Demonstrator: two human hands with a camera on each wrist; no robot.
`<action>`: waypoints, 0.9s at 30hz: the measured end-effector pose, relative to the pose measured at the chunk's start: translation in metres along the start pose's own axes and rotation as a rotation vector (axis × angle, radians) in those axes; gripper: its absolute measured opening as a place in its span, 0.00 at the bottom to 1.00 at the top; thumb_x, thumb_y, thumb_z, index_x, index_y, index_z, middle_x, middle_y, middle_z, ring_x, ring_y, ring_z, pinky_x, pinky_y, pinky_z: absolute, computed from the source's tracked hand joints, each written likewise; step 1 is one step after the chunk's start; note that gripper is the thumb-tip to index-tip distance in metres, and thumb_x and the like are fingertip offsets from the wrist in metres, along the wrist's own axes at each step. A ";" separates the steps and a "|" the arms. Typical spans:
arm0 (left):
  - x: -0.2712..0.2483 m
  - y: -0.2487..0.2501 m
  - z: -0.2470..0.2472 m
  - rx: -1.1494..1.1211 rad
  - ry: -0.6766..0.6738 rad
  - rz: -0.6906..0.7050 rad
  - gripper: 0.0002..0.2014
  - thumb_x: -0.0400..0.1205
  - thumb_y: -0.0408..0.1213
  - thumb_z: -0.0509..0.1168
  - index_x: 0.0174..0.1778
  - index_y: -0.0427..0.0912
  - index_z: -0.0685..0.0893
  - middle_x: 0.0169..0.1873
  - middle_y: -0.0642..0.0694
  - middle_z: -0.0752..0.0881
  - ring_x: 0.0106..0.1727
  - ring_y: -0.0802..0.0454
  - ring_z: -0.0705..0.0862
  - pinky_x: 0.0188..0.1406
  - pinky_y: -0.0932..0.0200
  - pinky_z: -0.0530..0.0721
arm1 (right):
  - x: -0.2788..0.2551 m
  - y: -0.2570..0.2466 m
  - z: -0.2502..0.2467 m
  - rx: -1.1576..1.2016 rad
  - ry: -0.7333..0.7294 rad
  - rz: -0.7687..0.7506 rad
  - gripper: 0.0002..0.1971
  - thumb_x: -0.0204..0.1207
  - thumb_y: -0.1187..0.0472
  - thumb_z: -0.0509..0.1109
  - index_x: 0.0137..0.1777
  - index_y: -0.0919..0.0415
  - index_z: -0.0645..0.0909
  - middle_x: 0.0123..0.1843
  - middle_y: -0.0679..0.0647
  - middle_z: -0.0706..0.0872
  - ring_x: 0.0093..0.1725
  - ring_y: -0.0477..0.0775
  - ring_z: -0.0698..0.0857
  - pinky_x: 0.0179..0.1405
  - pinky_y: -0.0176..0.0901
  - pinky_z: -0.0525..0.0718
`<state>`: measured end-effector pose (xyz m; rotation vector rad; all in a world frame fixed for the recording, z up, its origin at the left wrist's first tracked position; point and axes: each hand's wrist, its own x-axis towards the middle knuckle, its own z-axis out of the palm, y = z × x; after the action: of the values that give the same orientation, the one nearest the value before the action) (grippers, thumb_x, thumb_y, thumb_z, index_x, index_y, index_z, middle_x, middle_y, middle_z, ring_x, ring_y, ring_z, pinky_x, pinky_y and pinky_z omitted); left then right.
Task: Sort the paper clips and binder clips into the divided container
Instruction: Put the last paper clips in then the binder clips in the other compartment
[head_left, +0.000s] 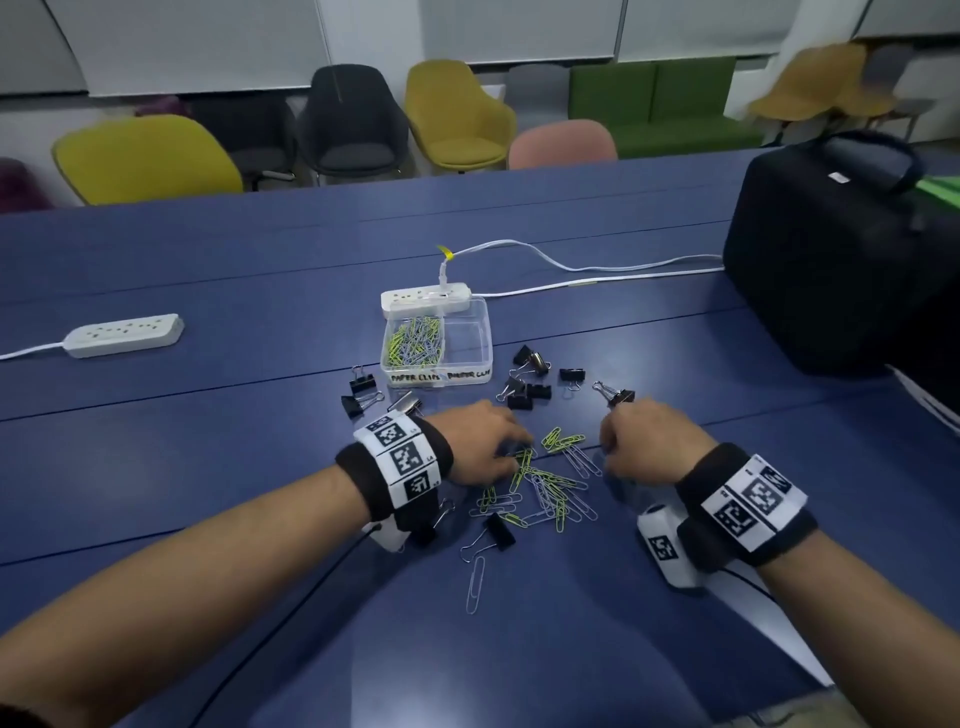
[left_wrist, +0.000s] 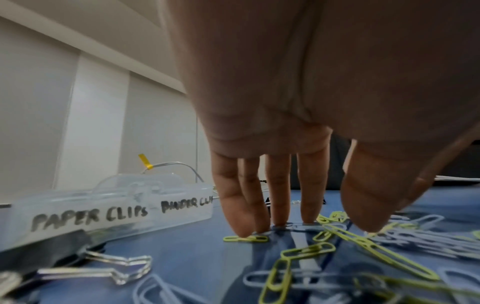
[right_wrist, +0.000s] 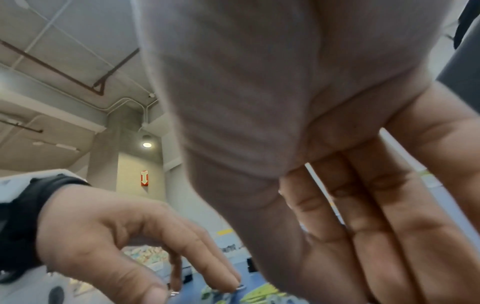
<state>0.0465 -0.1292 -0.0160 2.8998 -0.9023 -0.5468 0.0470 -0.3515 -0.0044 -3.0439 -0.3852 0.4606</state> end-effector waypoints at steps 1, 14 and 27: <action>-0.002 0.000 0.001 -0.008 0.007 0.006 0.21 0.83 0.47 0.61 0.74 0.53 0.76 0.68 0.47 0.79 0.69 0.44 0.75 0.67 0.44 0.77 | 0.001 -0.003 0.002 0.035 -0.012 -0.039 0.14 0.69 0.60 0.67 0.53 0.52 0.88 0.51 0.52 0.89 0.50 0.56 0.87 0.50 0.44 0.85; -0.019 -0.010 0.012 -0.021 0.088 -0.039 0.33 0.73 0.65 0.68 0.73 0.57 0.75 0.65 0.49 0.79 0.67 0.47 0.75 0.63 0.46 0.79 | 0.019 -0.013 0.007 0.051 -0.070 -0.369 0.37 0.69 0.40 0.72 0.79 0.46 0.70 0.82 0.43 0.66 0.80 0.48 0.65 0.80 0.49 0.65; -0.018 -0.010 0.008 -0.088 0.175 -0.054 0.17 0.77 0.56 0.69 0.60 0.54 0.86 0.51 0.53 0.86 0.51 0.52 0.84 0.48 0.56 0.83 | 0.021 -0.015 0.010 0.076 0.012 -0.226 0.12 0.71 0.61 0.76 0.55 0.52 0.87 0.51 0.50 0.88 0.49 0.52 0.85 0.47 0.39 0.81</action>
<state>0.0355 -0.1106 -0.0192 2.8453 -0.7588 -0.3205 0.0595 -0.3319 -0.0191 -2.8815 -0.6851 0.4322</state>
